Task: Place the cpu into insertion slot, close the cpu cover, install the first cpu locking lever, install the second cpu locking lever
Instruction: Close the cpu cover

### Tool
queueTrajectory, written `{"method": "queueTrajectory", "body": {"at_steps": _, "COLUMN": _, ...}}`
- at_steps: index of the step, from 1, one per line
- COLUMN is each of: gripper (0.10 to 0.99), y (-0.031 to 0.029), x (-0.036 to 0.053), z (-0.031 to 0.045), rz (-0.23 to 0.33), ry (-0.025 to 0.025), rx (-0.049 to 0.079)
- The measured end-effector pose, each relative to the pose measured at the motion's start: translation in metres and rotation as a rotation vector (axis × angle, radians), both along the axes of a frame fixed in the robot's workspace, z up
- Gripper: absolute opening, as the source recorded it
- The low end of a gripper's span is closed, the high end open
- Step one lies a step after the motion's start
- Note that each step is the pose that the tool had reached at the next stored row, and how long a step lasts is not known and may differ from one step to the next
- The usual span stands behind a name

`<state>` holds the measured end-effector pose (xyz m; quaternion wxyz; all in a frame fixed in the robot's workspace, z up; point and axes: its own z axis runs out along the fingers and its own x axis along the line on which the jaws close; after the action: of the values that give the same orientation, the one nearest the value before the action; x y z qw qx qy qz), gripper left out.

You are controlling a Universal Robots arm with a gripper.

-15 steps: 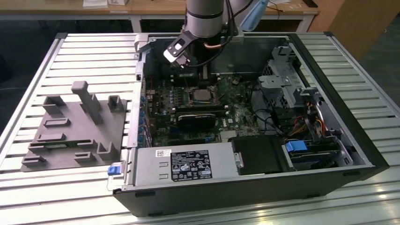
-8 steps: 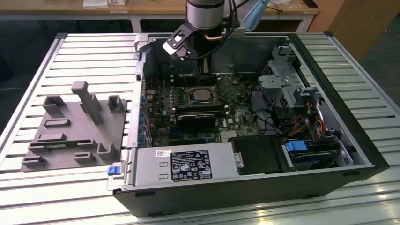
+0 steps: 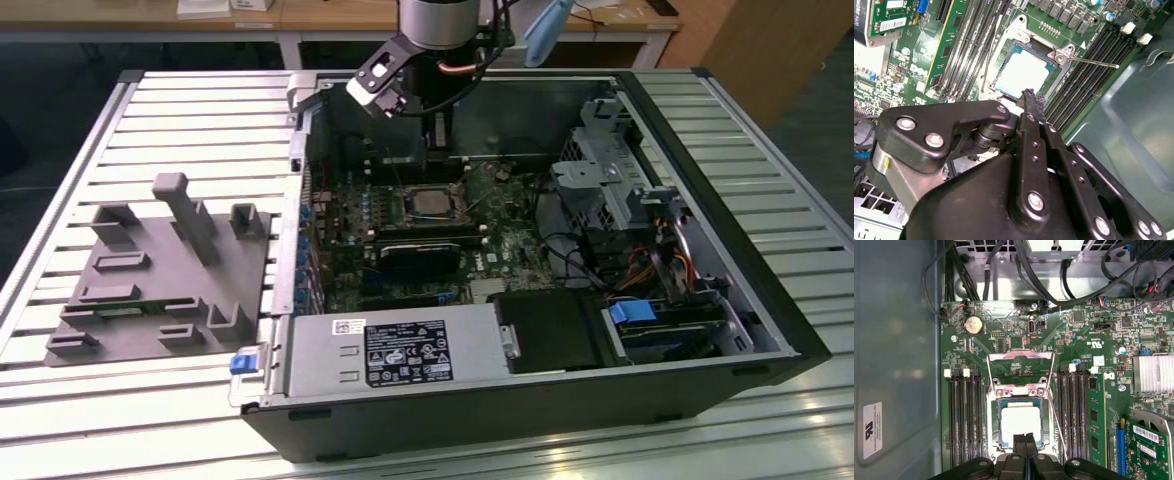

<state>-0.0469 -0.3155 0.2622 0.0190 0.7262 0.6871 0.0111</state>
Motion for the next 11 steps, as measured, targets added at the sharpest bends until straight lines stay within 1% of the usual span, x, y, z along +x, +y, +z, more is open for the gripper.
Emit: {"method": "queueTrajectory", "body": {"at_steps": 11, "gripper": 0.102, "y": -0.0001, "x": -0.0001, "z": 0.0006, "rz": 0.000, "ry": 0.0000, "rx": 0.000}}
